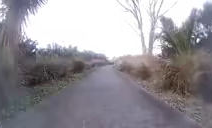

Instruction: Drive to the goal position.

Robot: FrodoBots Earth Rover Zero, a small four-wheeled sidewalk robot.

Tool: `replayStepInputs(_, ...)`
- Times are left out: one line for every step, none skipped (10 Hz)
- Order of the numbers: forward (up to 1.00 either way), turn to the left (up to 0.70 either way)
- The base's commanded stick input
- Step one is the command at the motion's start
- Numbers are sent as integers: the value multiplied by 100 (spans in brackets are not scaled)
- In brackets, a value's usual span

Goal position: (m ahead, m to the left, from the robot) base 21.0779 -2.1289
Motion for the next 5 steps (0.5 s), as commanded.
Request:
replayStepInputs(70, 0)
replayStepInputs(70, 0)
replayStepInputs(70, 0)
replayStepInputs(70, 0)
replayStepInputs(70, 0)
